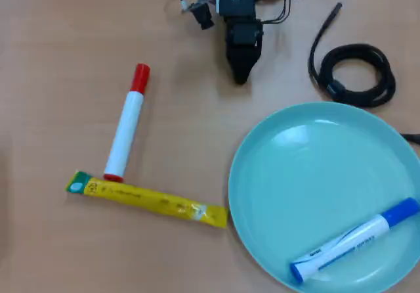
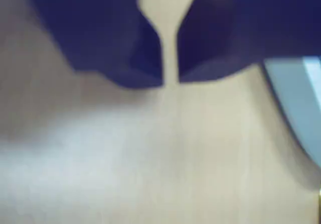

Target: Pick up the blue pen, then put it in the green bowl

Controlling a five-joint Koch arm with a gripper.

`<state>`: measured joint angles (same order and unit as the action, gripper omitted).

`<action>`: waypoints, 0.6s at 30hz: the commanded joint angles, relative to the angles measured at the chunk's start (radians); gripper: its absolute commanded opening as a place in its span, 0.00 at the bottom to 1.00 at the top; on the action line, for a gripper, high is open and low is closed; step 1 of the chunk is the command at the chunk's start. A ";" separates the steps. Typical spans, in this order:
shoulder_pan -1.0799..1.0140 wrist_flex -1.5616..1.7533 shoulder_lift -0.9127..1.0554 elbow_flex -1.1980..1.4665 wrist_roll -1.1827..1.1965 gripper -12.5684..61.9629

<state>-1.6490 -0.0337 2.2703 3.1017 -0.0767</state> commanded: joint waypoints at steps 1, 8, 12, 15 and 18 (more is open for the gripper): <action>0.008 -0.035 0.103 0.055 -0.008 0.11; 0.015 -0.037 0.103 0.055 0.000 0.11; 0.015 -0.037 0.103 0.055 0.002 0.11; 0.015 -0.037 0.103 0.055 0.002 0.11; 0.015 -0.037 0.103 0.055 0.002 0.11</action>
<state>-1.6398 -0.0337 2.2703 3.1017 -0.0782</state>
